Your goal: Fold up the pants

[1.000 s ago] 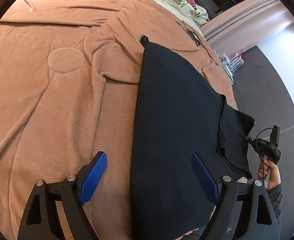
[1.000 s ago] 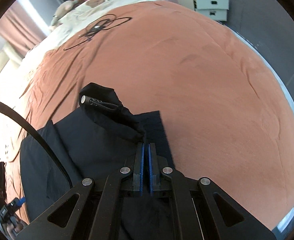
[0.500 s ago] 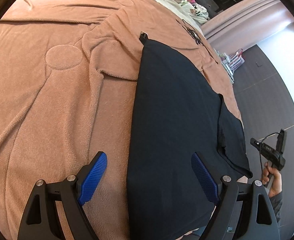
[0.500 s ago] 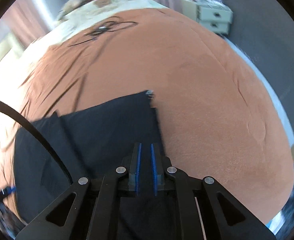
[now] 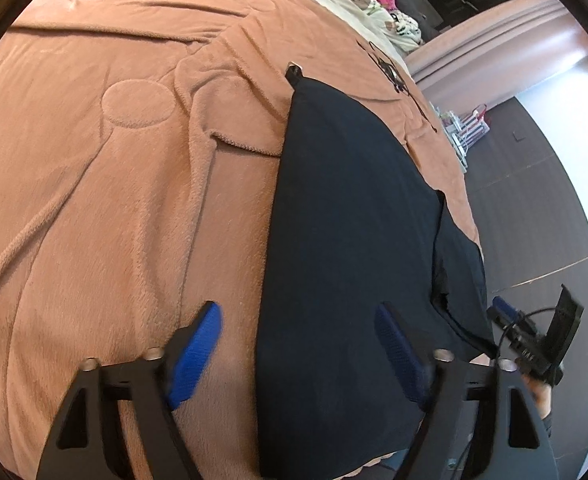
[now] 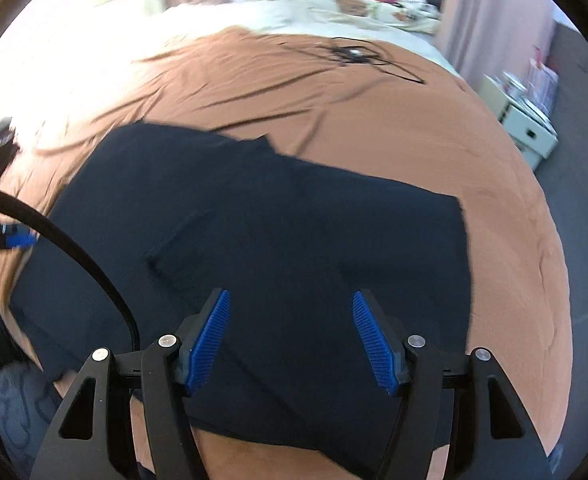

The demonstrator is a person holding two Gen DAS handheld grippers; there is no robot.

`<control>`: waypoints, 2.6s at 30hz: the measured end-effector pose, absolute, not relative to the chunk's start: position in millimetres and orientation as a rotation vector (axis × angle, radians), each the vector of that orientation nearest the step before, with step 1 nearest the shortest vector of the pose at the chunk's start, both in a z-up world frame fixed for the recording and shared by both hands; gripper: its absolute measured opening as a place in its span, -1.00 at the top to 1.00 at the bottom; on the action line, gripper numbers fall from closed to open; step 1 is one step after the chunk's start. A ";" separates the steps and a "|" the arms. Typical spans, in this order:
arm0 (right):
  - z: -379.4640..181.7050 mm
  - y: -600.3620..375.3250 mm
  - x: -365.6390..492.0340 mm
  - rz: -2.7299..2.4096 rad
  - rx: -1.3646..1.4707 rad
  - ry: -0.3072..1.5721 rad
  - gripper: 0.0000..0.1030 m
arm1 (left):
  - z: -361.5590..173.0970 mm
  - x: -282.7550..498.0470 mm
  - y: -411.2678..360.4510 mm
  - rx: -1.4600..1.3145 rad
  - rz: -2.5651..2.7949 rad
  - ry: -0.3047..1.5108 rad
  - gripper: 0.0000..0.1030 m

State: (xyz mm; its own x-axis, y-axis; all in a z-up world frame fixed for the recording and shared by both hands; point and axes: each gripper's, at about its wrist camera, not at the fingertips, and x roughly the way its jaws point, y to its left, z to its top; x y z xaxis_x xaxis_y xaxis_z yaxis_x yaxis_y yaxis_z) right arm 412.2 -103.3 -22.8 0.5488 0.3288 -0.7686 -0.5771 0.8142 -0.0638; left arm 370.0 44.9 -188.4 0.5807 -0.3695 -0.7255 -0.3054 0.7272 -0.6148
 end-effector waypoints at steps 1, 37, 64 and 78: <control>-24.2 -100.0 408.9 0.564 -0.347 0.831 -0.21 | -189.6 369.4 45.4 -0.795 -0.039 0.983 -0.32; -37.3 -57.0 409.8 0.616 -0.607 0.832 0.96 | -199.9 366.6 55.3 -0.958 -0.071 0.990 0.11; -14.0 -195.5 515.6 0.289 0.169 0.935 0.99 | -199.4 390.8 47.5 -0.893 -0.071 0.986 0.11; -17.5 -177.2 540.7 0.247 0.128 0.970 1.00 | -205.0 400.3 41.9 -0.874 -0.094 0.999 0.11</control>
State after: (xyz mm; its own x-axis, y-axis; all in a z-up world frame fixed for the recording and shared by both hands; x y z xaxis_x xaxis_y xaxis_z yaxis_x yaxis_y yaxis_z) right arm 540.7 -177.2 -17.5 0.5403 0.2638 -0.7991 -0.1503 0.9646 0.2168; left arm 400.3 41.9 -205.0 0.5664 -0.4448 -0.6938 -0.3072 0.6673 -0.6785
